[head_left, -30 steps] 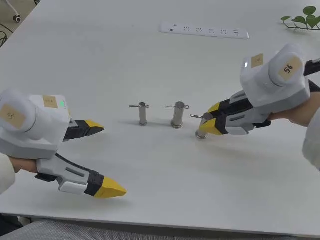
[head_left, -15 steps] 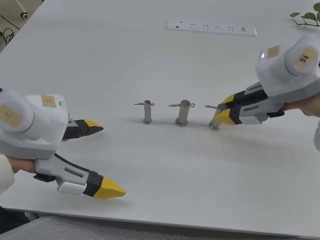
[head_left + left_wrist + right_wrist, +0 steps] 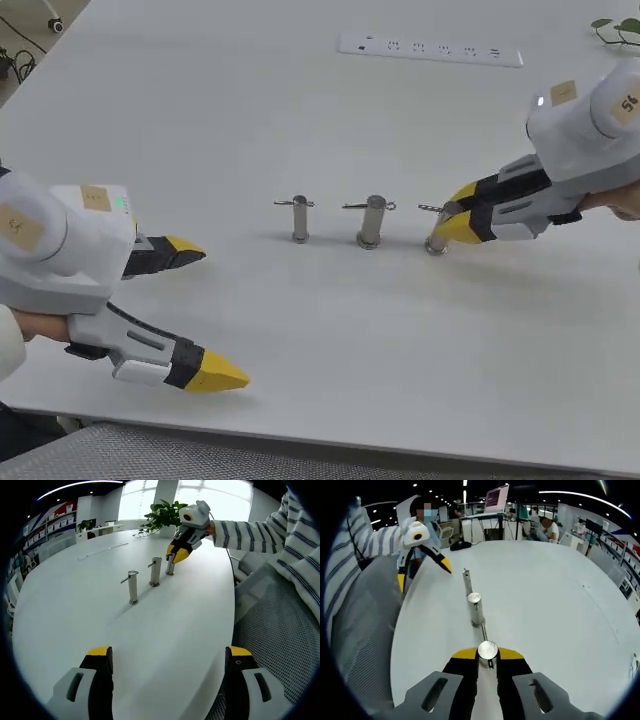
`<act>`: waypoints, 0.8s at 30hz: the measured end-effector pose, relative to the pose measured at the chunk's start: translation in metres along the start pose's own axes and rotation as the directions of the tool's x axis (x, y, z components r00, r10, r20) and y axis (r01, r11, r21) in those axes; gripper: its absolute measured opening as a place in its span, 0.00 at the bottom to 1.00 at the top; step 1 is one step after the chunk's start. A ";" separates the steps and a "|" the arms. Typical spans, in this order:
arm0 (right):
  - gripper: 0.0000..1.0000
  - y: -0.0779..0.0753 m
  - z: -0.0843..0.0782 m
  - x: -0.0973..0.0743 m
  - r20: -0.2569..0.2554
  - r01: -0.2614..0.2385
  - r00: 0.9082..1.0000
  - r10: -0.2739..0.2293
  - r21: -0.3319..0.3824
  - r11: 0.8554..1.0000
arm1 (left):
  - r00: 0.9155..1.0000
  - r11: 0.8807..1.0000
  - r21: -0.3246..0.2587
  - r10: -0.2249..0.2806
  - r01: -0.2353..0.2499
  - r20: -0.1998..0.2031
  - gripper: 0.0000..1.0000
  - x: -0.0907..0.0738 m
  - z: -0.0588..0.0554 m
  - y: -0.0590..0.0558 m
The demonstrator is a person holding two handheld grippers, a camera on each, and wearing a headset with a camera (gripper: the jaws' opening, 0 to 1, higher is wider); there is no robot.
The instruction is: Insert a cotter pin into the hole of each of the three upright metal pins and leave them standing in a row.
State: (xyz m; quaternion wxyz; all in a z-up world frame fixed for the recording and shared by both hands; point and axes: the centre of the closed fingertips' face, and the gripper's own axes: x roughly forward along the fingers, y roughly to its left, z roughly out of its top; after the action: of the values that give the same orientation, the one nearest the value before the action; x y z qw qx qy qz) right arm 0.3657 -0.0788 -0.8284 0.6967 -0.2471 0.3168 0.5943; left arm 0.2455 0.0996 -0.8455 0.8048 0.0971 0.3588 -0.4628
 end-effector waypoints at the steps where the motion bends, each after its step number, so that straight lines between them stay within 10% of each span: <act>1: 0.13 0.000 0.000 0.000 0.002 -0.004 1.000 0.004 0.003 1.000 | 1.000 1.000 0.001 0.000 0.000 -0.001 0.93 0.000 0.000 0.000; 24: 0.15 0.004 0.001 0.001 0.058 -0.012 0.998 0.014 -0.031 0.999 | 1.000 1.000 0.003 -0.003 0.003 -0.006 0.93 -0.001 0.003 -0.004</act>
State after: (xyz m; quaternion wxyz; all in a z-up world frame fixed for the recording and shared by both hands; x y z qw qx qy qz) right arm 0.3620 -0.0772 -0.8282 0.6978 -0.2382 0.2889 0.6106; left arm 0.2437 0.0962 -0.8422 0.8029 0.0990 0.3606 -0.4642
